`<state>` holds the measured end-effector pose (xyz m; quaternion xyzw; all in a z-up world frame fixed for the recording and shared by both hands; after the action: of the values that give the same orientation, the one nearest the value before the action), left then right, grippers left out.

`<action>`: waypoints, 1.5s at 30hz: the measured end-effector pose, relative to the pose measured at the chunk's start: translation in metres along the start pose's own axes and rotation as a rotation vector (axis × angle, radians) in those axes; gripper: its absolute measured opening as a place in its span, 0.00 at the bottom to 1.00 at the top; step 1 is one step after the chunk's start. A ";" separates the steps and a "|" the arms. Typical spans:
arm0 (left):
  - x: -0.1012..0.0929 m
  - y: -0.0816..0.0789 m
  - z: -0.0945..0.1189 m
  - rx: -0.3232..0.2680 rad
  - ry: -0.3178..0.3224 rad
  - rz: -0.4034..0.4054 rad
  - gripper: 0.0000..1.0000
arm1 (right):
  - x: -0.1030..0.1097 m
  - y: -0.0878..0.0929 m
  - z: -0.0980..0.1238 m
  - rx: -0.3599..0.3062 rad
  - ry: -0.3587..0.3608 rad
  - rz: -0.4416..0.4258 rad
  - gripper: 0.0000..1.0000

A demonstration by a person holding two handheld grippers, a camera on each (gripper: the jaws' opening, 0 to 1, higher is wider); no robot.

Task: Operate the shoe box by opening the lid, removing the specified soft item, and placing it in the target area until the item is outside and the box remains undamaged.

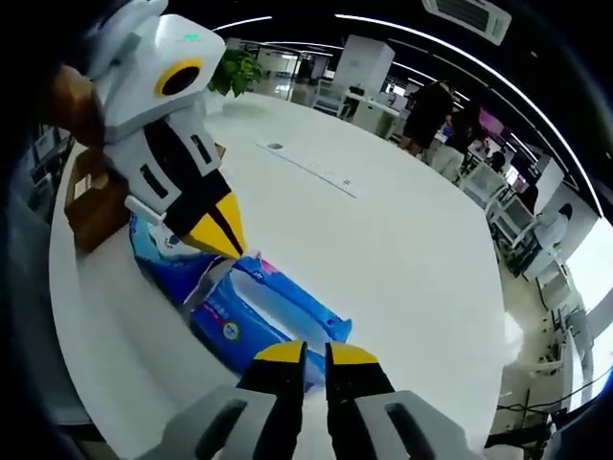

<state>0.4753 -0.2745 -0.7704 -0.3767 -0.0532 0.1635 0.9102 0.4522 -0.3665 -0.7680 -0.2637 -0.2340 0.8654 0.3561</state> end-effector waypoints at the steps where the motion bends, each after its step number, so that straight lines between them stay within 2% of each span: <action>1: 0.000 0.000 0.002 -0.001 -0.002 0.000 0.00 | 0.001 -0.001 0.001 -0.002 -0.001 -0.001 0.04; 13: -0.007 -0.002 0.025 -0.027 -0.008 0.029 0.08 | 0.012 -0.006 0.018 -0.024 -0.011 -0.045 0.12; 28: -0.016 -0.001 0.056 -0.070 -0.006 0.079 0.18 | 0.026 -0.016 0.043 -0.059 -0.012 -0.100 0.29; 33: -0.021 0.001 0.068 -0.073 -0.002 0.040 0.26 | 0.036 -0.022 0.049 -0.070 -0.015 -0.105 0.34; 39: -0.022 -0.004 0.088 -0.111 -0.002 0.060 0.30 | 0.045 -0.028 0.056 -0.081 -0.015 -0.109 0.42; 45: -0.023 0.000 0.106 -0.136 -0.013 0.080 0.38 | 0.056 -0.035 0.065 -0.095 -0.018 -0.110 0.47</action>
<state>0.4307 -0.2111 -0.6945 -0.4385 -0.0549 0.1984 0.8748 0.3952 -0.3173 -0.7148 -0.2593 -0.2920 0.8347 0.3883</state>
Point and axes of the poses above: the point that each gripper's makers call its tool centre point, and the gripper's own axes: z roughly backward along the fingers, x roughly to its left, y roughly out of its underside, the point moved 1 cm from there along z, roughly backward along the fingers, and after that the axes turned 5 degrees about z, right-handed, at the moved point
